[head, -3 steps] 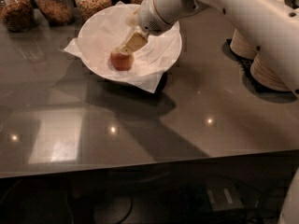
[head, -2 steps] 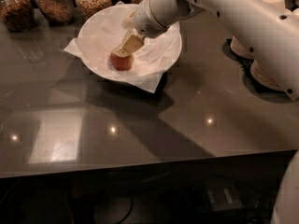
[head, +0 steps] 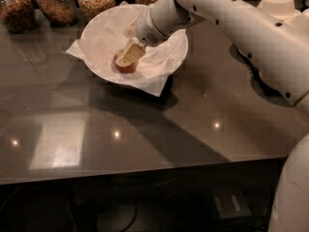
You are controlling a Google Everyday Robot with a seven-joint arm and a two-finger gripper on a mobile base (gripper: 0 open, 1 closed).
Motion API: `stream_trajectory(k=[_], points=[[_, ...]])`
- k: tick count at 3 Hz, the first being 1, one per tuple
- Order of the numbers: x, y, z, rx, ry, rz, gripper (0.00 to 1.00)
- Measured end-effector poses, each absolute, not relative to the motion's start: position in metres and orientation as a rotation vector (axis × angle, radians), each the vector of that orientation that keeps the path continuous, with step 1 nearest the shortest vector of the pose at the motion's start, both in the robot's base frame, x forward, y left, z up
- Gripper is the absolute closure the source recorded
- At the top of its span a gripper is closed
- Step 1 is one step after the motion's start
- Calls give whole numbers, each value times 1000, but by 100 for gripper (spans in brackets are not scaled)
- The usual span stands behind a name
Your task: Pick apple from white bowl
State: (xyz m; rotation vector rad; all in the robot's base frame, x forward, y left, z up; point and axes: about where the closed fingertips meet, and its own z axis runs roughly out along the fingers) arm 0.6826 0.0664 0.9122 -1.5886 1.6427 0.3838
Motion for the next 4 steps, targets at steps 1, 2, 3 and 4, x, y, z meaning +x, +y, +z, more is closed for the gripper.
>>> stream_trajectory(k=[1, 2, 3, 4], points=[[684, 67, 901, -1589, 1660, 399, 32], [687, 66, 893, -1588, 1674, 409, 30], [691, 69, 880, -1590, 1693, 426, 30], [696, 71, 869, -1594, 1709, 439, 29]])
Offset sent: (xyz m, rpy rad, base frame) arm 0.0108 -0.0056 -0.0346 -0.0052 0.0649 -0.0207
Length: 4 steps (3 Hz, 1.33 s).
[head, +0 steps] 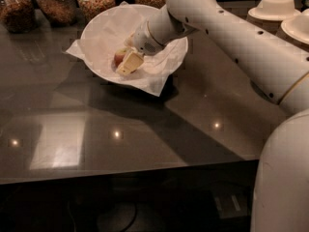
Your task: Pick apple from white bowl
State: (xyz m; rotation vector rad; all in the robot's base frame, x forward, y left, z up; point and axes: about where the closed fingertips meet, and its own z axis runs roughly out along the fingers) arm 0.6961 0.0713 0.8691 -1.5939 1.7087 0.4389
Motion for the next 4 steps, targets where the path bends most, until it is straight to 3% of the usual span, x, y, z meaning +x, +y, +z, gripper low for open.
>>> stream_trajectory(k=[2, 4], points=[[699, 73, 857, -1601, 1727, 452, 32], [695, 77, 869, -1608, 1689, 451, 75]])
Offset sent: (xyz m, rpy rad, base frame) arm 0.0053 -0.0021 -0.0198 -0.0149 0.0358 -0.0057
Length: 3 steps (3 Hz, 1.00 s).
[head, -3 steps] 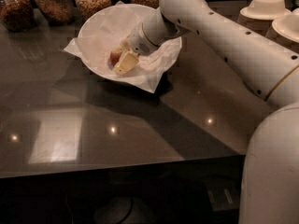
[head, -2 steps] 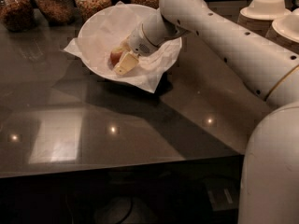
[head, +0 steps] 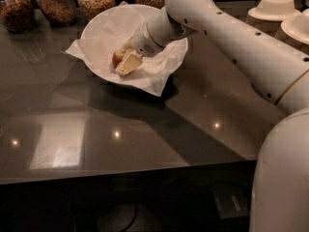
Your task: Pick apple from white bowl
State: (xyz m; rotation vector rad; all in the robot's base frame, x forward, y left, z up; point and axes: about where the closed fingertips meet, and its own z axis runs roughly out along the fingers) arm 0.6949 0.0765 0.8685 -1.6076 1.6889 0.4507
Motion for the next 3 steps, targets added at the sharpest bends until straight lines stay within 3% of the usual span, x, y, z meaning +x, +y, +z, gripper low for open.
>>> stream_trajectory(k=[1, 3], points=[[691, 79, 882, -1612, 1649, 446, 97], [680, 68, 928, -1623, 1562, 390, 100]])
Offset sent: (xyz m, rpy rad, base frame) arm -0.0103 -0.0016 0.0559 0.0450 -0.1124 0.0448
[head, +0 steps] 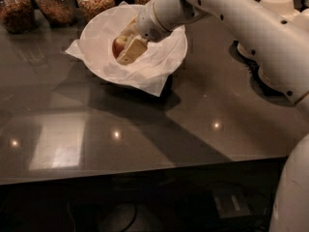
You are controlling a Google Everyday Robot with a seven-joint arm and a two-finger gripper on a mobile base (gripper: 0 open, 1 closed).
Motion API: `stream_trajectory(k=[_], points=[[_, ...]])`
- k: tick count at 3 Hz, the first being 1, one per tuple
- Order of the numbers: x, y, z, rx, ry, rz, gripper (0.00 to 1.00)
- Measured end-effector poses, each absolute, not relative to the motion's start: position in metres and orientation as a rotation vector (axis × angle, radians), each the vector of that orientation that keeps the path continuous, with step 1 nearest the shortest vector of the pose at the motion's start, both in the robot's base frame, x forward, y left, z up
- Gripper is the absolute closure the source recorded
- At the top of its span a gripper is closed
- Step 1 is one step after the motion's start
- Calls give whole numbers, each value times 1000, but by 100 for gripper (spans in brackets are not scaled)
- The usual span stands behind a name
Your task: Pick apple from white bowl
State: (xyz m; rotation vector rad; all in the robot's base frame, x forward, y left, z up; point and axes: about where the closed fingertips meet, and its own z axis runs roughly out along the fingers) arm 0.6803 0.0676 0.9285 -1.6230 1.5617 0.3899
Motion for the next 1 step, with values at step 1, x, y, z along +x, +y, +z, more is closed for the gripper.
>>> stream_trajectory(k=[1], points=[[672, 47, 952, -1645, 1549, 359, 100]])
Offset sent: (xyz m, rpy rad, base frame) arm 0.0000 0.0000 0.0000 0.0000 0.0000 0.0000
